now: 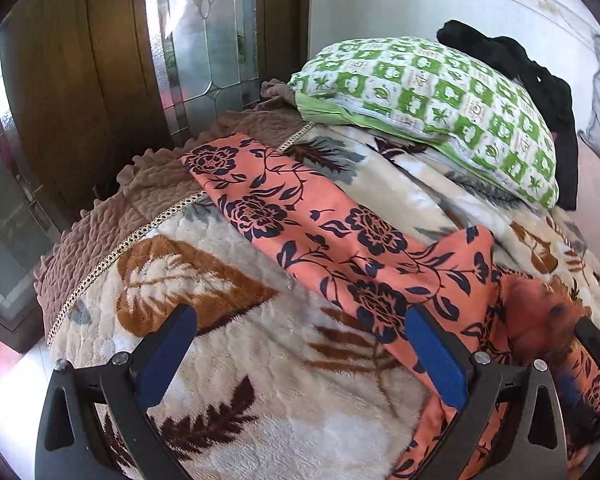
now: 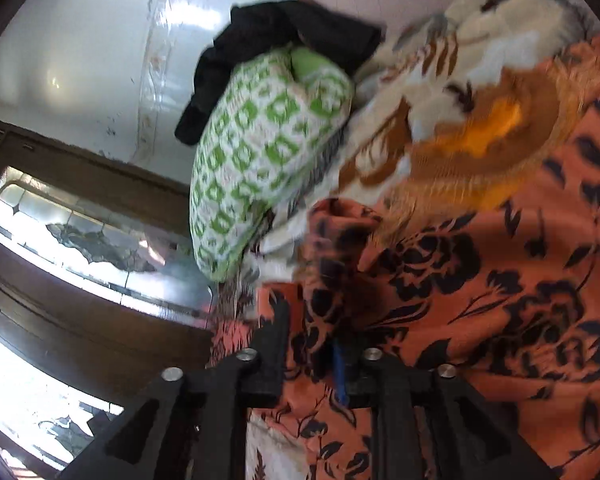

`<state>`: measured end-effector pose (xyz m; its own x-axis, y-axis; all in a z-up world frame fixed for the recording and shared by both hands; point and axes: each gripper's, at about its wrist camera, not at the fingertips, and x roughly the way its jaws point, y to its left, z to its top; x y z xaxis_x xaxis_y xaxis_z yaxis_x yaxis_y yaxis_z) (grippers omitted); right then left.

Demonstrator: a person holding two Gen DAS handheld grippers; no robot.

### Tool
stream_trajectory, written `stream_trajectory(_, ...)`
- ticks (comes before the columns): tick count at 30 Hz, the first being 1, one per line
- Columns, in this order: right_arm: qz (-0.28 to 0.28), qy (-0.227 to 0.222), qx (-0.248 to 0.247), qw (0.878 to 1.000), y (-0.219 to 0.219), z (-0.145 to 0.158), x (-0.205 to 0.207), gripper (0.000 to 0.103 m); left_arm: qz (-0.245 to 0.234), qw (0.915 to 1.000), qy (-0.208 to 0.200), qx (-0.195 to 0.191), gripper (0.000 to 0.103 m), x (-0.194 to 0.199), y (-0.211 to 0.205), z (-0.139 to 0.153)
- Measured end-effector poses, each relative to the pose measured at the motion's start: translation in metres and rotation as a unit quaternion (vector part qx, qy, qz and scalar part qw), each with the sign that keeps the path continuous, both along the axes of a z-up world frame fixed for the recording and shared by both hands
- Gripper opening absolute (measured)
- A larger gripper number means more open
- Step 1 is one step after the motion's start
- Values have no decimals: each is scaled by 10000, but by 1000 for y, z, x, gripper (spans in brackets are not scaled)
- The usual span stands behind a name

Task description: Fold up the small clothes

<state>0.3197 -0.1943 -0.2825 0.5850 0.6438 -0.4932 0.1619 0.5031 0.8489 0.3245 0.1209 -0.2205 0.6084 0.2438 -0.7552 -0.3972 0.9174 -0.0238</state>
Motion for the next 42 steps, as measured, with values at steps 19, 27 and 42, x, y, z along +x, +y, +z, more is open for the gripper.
stream_trajectory(19,-1349,105,-2404,9612,-189,51,-113,51,-1871,9822,172,-11,103,23,-136,-19)
stream_trajectory(27,-994,677,-2390,9635,-223,5,-100,43,-2093,9694,1120,622,103,47,-167,-79)
stream_trajectory(42,11,681,-2850,9561,-154,-2,-76,41,-1920,9707,1171,848,103,39,-138,-70)
